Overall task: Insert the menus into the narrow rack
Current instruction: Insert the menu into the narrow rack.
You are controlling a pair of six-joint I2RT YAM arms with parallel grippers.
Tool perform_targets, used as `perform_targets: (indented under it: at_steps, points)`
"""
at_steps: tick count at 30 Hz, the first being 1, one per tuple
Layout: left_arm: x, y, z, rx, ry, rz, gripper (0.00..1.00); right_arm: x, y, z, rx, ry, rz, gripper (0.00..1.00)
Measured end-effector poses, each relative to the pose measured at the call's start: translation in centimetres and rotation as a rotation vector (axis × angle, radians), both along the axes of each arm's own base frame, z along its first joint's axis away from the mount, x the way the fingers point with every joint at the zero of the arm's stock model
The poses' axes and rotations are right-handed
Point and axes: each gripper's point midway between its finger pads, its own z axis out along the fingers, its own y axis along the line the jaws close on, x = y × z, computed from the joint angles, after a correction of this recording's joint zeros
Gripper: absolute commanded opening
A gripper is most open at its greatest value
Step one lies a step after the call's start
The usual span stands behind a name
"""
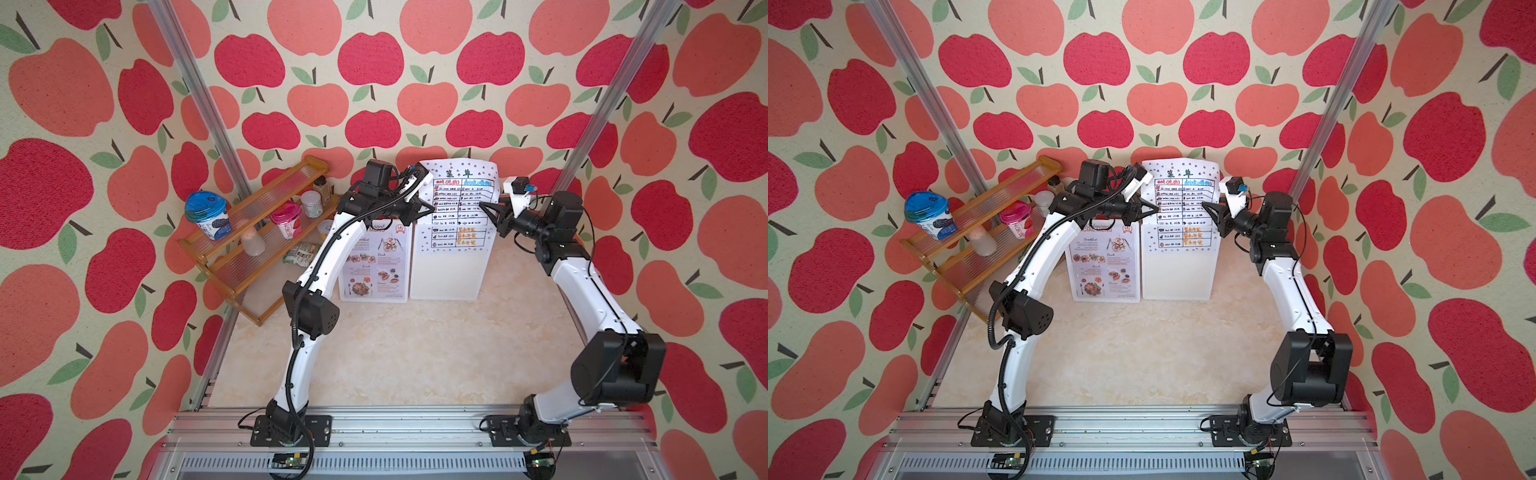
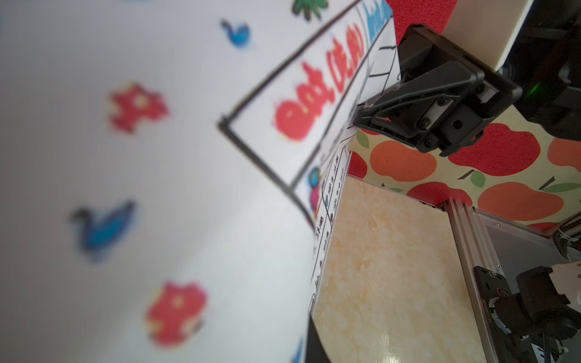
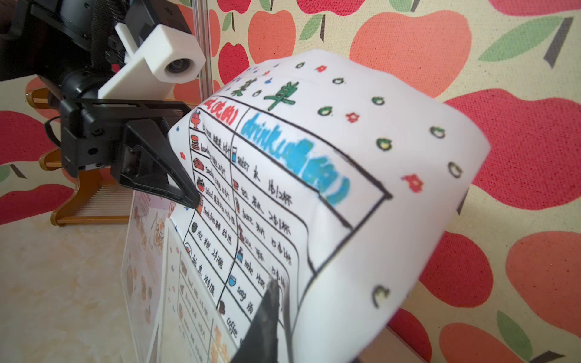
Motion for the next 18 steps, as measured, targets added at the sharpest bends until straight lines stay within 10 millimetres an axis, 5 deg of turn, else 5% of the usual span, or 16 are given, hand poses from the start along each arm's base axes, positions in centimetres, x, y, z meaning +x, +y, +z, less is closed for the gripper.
perform_targets:
  at_steps: [3, 10, 18]
  points:
    - [0.0, 0.0, 0.0, 0.000, 0.000, -0.001, 0.12, -0.1, 0.0, -0.6, -0.007, 0.007, -0.003, 0.12]
    - [-0.3, 0.0, 0.5, 0.003, -0.025, -0.006, 0.53, -0.5, -0.3, -2.2, -0.018, 0.034, -0.011, 0.06]
    - [-0.4, 0.1, 1.9, -0.018, -0.064, -0.004, 0.64, -0.4, -0.9, -2.8, -0.020, 0.045, -0.023, 0.04]
